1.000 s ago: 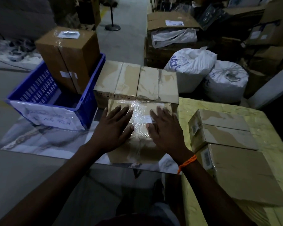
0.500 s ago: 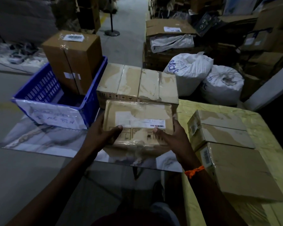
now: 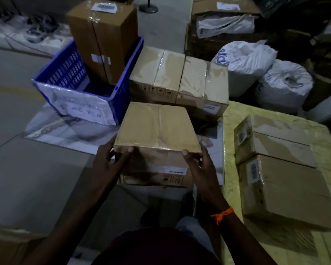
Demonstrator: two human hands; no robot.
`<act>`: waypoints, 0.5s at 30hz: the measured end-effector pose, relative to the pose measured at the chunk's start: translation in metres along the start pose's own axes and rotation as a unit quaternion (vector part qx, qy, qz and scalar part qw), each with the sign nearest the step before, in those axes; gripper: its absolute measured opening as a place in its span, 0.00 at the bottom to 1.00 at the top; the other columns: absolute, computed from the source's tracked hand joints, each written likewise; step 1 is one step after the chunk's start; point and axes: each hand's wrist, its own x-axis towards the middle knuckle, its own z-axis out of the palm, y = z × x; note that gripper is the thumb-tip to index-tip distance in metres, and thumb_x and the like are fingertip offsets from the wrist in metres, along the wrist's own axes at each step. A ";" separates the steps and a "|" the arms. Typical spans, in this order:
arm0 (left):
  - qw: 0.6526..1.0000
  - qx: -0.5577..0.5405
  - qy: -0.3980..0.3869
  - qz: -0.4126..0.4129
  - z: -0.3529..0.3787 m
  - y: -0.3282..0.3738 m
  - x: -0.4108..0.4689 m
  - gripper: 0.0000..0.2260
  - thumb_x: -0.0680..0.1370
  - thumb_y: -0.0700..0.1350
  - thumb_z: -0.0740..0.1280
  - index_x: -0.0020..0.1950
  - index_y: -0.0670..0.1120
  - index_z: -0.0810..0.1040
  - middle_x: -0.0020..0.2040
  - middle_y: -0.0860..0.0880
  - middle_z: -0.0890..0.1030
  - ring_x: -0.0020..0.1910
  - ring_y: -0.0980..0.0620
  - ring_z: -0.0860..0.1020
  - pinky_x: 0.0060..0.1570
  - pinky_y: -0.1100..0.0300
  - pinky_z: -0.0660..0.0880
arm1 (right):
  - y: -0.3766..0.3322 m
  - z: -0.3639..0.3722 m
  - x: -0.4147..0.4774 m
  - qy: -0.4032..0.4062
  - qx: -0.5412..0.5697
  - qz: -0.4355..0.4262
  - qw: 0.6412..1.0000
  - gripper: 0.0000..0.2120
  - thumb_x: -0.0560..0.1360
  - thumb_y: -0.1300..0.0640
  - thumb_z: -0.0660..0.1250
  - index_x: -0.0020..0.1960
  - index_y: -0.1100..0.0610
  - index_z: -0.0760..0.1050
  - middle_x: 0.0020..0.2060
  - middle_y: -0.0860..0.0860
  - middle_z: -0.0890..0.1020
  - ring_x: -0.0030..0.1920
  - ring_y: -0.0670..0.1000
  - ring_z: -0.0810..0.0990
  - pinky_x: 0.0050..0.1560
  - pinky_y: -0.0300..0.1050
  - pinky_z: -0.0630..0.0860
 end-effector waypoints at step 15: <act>0.980 -0.159 0.110 0.047 0.001 0.104 0.007 0.11 0.81 0.49 0.70 0.61 0.48 0.80 0.49 0.60 0.85 0.49 0.62 0.82 0.43 0.66 0.76 | -0.088 -0.022 -0.023 0.070 -0.062 -0.201 0.975 0.29 0.73 0.54 0.79 0.71 0.56 0.74 0.61 0.48 0.82 0.62 0.43 0.81 0.57 0.39 0.80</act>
